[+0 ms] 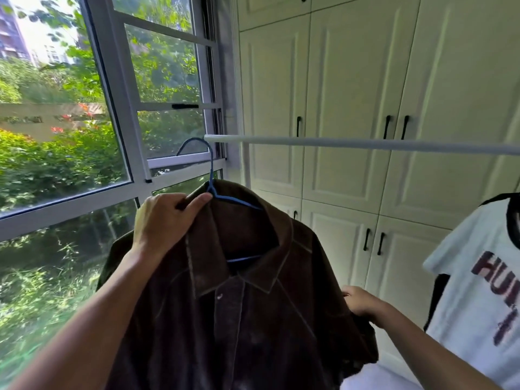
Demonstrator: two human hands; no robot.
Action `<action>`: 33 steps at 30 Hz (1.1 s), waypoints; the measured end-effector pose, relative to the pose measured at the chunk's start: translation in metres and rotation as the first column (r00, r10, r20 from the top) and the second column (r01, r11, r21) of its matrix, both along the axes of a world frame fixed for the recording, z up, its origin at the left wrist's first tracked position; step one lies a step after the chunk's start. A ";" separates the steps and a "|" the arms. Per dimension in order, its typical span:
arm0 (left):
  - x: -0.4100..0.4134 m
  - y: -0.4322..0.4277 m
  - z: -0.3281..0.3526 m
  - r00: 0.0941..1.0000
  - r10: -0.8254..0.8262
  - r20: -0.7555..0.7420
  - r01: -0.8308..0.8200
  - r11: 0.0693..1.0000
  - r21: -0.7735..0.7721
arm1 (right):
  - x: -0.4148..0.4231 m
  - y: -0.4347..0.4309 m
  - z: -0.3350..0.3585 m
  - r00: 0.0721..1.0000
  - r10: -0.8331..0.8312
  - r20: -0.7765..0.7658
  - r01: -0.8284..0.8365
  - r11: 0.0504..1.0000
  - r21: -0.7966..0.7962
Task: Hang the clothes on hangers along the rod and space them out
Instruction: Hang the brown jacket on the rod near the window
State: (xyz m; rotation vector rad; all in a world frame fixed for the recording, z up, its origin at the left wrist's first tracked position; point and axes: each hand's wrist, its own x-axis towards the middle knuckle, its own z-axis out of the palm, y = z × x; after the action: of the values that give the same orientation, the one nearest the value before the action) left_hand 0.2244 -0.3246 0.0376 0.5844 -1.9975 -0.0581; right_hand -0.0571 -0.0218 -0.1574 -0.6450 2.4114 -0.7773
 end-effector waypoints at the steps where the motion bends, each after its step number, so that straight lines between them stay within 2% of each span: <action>1: -0.005 0.004 0.005 1.000 -0.018 0.014 0.018 1.000 0.006 | 0.000 0.006 -0.002 0.999 0.038 0.014 -0.039 0.998 0.057; 4: -0.015 0.017 0.017 0.998 -0.056 0.030 0.056 0.998 0.023 | 0.003 0.017 0.023 0.980 0.163 0.112 -0.181 0.968 0.176; 5: -0.017 0.019 0.020 0.997 -0.070 0.026 0.069 0.997 0.023 | 0.005 0.017 0.041 0.979 0.180 0.100 -0.195 0.965 0.176; 6: -0.018 0.023 0.023 0.996 -0.084 0.021 0.083 0.996 0.025 | 0.006 0.016 0.062 0.984 0.179 -0.007 -0.176 0.974 0.143; 7: -0.019 0.026 0.024 0.995 -0.095 0.016 0.095 0.995 0.029 | 0.012 0.015 0.083 0.971 0.154 -0.184 -0.150 0.988 0.034; 8: -0.020 0.030 0.025 0.994 -0.103 0.019 0.103 0.994 0.034 | 0.022 0.015 0.105 0.942 0.041 -0.332 -0.097 0.983 -0.153; 9: -0.020 0.035 0.025 0.994 -0.109 0.029 0.108 0.993 0.039 | 0.037 0.015 0.126 0.894 -0.121 -0.432 -0.066 0.917 -0.394; 10: -0.023 0.041 0.024 0.993 -0.113 0.044 0.111 0.993 0.041 | 0.056 0.016 0.146 0.815 -0.286 -0.505 -0.093 0.794 -0.601; 11: -0.026 0.046 0.022 0.991 -0.115 0.063 0.112 0.993 0.043 | 0.078 0.017 0.164 0.721 -0.406 -0.562 -0.172 0.680 -0.713; 12: -0.029 0.051 0.019 0.990 -0.117 0.079 0.113 0.992 0.053 | 0.098 0.017 0.178 0.623 -0.455 -0.637 -0.244 0.660 -0.710; 13: -0.032 0.055 0.017 0.989 -0.121 0.086 0.115 0.991 0.074 | 0.111 0.015 0.185 0.542 -0.443 -0.714 -0.282 0.705 -0.651; 14: -0.034 0.059 0.015 0.988 -0.126 0.085 0.118 0.988 0.099 | 0.122 0.009 0.191 0.507 -0.397 -0.765 -0.254 0.779 -0.573; 16: -0.037 0.066 0.012 0.986 -0.149 0.080 0.137 0.981 0.136 | 0.127 -0.004 0.186 0.511 -0.268 -0.816 -0.109 0.922 -0.371; 17: -0.037 0.071 0.011 0.983 -0.166 0.077 0.154 0.977 0.145 | 0.121 -0.009 0.179 0.529 -0.234 -0.816 -0.061 0.948 -0.311; 19: -0.039 0.078 0.011 0.972 -0.219 0.085 0.204 0.966 0.161 | 0.107 -0.015 0.167 0.592 -0.237 -0.770 -0.034 0.948 -0.317; 24: -0.043 0.072 0.004 0.865 -0.467 0.186 0.421 0.875 0.237 | 0.084 -0.007 0.170 0.799 -0.268 -0.538 -0.076 0.843 -0.532; 31: -0.050 0.096 -0.014 0.879 -0.376 0.294 0.364 0.927 0.095 | 0.089 -0.011 0.192 0.836 -0.233 -0.497 -0.025 0.888 -0.459; 33: -0.052 0.103 -0.019 0.901 -0.332 0.280 0.329 0.943 0.058 | 0.097 -0.013 0.195 0.834 -0.217 -0.507 -0.023 0.905 -0.425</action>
State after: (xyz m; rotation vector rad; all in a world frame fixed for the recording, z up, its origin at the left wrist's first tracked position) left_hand 0.1723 -0.2218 0.0188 0.2610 -2.3648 -0.1999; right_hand 0.0401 -0.0349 0.0378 -1.0315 2.8284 -1.3281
